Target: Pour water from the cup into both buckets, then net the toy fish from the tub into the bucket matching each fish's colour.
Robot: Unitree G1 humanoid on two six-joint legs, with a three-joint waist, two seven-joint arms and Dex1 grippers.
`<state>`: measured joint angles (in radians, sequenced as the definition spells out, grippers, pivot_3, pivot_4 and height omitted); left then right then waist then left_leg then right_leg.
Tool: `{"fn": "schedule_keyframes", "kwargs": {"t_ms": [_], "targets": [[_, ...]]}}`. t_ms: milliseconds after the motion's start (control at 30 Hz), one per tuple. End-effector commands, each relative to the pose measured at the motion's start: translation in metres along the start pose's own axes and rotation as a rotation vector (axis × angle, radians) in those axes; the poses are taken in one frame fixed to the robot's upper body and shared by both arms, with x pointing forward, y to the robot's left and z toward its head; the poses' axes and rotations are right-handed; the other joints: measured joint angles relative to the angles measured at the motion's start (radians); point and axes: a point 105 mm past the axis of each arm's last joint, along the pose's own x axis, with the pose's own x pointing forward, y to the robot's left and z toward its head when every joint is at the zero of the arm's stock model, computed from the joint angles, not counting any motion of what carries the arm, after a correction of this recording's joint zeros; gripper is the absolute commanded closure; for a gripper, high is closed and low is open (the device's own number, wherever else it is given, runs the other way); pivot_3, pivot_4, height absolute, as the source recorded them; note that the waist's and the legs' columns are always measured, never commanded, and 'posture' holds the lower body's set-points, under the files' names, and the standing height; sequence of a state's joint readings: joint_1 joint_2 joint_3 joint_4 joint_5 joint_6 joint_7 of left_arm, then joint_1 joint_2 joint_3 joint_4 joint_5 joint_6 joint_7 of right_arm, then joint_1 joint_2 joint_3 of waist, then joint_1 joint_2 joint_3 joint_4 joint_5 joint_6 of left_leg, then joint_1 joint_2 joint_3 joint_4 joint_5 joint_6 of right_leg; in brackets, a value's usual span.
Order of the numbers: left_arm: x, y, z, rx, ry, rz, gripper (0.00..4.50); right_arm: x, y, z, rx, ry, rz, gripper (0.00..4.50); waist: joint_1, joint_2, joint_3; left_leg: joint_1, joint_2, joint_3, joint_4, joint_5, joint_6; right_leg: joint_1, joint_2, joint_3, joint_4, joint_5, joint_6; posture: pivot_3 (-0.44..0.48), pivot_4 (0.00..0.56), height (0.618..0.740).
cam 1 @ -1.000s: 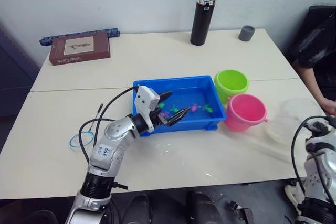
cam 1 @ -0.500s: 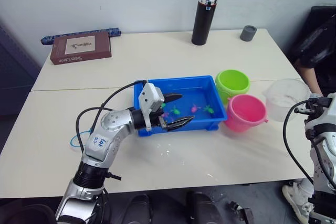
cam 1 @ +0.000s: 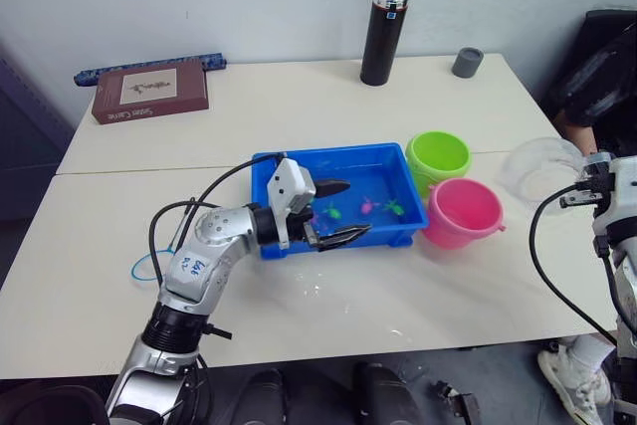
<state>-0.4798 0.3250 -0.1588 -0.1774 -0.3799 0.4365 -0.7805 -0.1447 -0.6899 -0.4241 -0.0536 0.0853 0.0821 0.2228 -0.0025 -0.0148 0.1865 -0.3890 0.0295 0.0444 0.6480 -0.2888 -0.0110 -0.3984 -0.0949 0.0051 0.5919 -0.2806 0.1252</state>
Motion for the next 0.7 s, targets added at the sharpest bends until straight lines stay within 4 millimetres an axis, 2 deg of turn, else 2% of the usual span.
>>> {"fn": "schedule_keyframes", "kwargs": {"t_ms": [33, 267, 700], "targets": [[0.003, -0.001, 0.009, 0.031, -0.022, -0.011, 0.00, 0.001, -0.005, 0.019, -0.107, -0.086, 0.003, 4.44, 0.000, 0.000, 0.000, 0.000, 0.000, 0.000, 0.000, 0.000, 0.000, 0.000, 0.000, 0.000, 0.000, 0.000, 0.000, 0.000, 0.150, 0.740], [0.003, -0.002, 0.009, 0.028, -0.023, -0.013, 0.00, 0.001, 0.004, 0.024, -0.244, -0.134, 0.056, 4.44, 0.000, 0.000, 0.000, 0.000, 0.000, 0.000, 0.000, 0.000, 0.000, 0.000, 0.000, 0.000, 0.000, 0.000, 0.000, 0.000, 0.150, 0.740], [0.004, -0.004, 0.008, 0.019, -0.021, -0.010, 0.00, 0.003, 0.008, 0.035, -0.449, -0.226, 0.069, 4.44, 0.000, 0.000, 0.000, 0.000, 0.000, 0.000, 0.001, 0.001, -0.001, 0.000, 0.000, 0.000, 0.001, 0.000, 0.000, 0.000, 0.150, 0.740]]}}
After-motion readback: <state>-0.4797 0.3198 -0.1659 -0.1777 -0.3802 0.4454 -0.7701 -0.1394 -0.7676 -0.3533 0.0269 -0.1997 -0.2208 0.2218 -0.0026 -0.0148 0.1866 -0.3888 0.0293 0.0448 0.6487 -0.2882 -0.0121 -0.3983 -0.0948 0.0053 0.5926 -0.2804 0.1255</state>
